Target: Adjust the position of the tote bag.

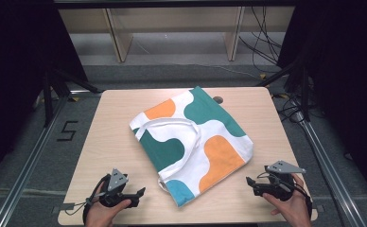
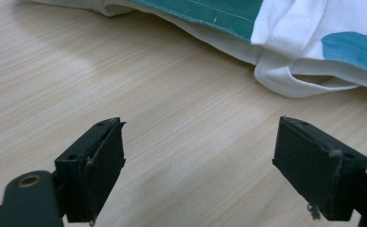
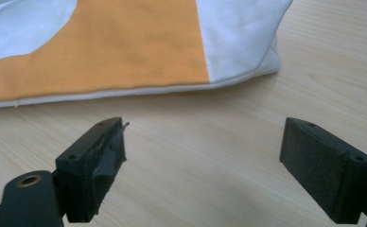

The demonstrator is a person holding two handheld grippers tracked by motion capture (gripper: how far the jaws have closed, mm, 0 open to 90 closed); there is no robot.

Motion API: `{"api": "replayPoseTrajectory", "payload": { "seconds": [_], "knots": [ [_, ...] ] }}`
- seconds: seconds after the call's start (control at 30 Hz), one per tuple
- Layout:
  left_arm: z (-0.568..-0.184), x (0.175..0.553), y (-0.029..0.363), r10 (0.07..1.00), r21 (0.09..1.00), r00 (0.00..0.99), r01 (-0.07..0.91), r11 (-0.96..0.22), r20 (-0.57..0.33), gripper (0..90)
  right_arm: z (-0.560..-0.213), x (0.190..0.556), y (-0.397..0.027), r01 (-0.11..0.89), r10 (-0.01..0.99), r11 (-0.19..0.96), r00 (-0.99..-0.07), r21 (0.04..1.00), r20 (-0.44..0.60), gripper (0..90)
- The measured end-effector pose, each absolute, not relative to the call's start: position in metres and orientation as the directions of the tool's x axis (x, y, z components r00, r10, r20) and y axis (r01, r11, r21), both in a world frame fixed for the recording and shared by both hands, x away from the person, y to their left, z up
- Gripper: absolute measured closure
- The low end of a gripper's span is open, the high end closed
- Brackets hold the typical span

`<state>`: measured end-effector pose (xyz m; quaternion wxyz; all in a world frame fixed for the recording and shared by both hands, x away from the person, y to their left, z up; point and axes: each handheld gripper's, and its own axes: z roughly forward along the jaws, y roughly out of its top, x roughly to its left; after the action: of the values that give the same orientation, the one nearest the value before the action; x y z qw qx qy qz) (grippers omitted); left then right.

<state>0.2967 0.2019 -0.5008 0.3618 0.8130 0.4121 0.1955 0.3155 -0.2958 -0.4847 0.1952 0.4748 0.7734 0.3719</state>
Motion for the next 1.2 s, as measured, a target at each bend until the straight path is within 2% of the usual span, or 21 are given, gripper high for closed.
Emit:
{"api": "replayPoseTrajectory", "payload": {
  "seconds": [0.1, 0.13, 0.27, 0.37, 0.4, 0.47, 0.6, 0.7, 0.83, 0.93, 1.0, 1.07, 1.2],
  "knots": [
    [-0.500, 0.297, 0.204, 0.804, 0.741, 0.594, 0.524, -0.420, 0.036, 15.9, -0.485, 0.316, -0.296, 0.569, 0.857, 0.317, -0.514, 0.759, 0.027, 15.8],
    [-0.500, 0.297, 0.204, 0.808, 0.744, 0.588, 0.526, -0.412, 0.032, 15.8, -0.483, 0.314, -0.292, 0.589, 0.865, 0.292, -0.498, 0.754, 0.055, 15.8],
    [-0.501, 0.298, 0.204, 0.811, 0.746, 0.583, 0.526, -0.409, 0.033, 15.8, -0.481, 0.313, -0.285, 0.560, 0.843, 0.325, -0.537, 0.762, 0.035, 16.1],
    [-0.501, 0.298, 0.203, 0.821, 0.735, 0.570, 0.541, -0.409, 0.037, 15.6, -0.480, 0.310, -0.276, 0.565, 0.828, 0.345, -0.560, 0.750, 0.041, 19.7],
    [-0.501, 0.298, 0.204, 0.820, 0.731, 0.572, 0.546, -0.410, 0.033, 15.6, -0.481, 0.311, -0.275, 0.538, 0.818, 0.364, -0.575, 0.760, 0.015, 19.7],
    [-0.500, 0.298, 0.206, 0.816, 0.729, 0.577, 0.539, -0.422, 0.045, 15.8, -0.479, 0.309, -0.268, 0.556, 0.815, 0.358, -0.578, 0.750, 0.041, 19.4],
    [-0.500, 0.299, 0.207, 0.830, 0.727, 0.556, 0.551, -0.409, 0.045, 15.8, -0.475, 0.310, -0.253, 0.527, 0.787, 0.377, -0.616, 0.762, 0.037, 20.0],
    [-0.502, 0.299, 0.205, 0.848, 0.747, 0.530, 0.557, -0.363, 0.017, 15.8, -0.474, 0.310, -0.240, 0.516, 0.766, 0.391, -0.642, 0.762, 0.043, 20.0],
    [-0.500, 0.300, 0.209, 0.833, 0.725, 0.551, 0.551, -0.413, 0.056, 15.8, -0.473, 0.310, -0.219, 0.474, 0.726, 0.427, -0.688, 0.770, 0.021, 19.9],
    [-0.499, 0.300, 0.210, 0.838, 0.721, 0.542, 0.559, -0.409, 0.056, 15.8, -0.471, 0.308, -0.201, 0.473, 0.695, 0.437, -0.718, 0.765, 0.047, 20.2],
    [-0.501, 0.301, 0.210, 0.858, 0.740, 0.513, 0.569, -0.360, 0.024, 15.9, -0.471, 0.307, -0.187, 0.449, 0.663, 0.460, -0.747, 0.766, 0.040, 20.2],
    [-0.500, 0.302, 0.214, 0.846, 0.725, 0.530, 0.560, -0.401, 0.058, 16.0, -0.471, 0.307, -0.182, 0.439, 0.650, 0.465, -0.759, 0.769, 0.040, 20.2],
    [-0.500, 0.302, 0.216, 0.852, 0.726, 0.521, 0.568, -0.386, 0.046, 16.1, -0.472, 0.307, -0.161, 0.429, 0.612, 0.491, -0.789, 0.759, 0.050, 20.7]
  ]
}}
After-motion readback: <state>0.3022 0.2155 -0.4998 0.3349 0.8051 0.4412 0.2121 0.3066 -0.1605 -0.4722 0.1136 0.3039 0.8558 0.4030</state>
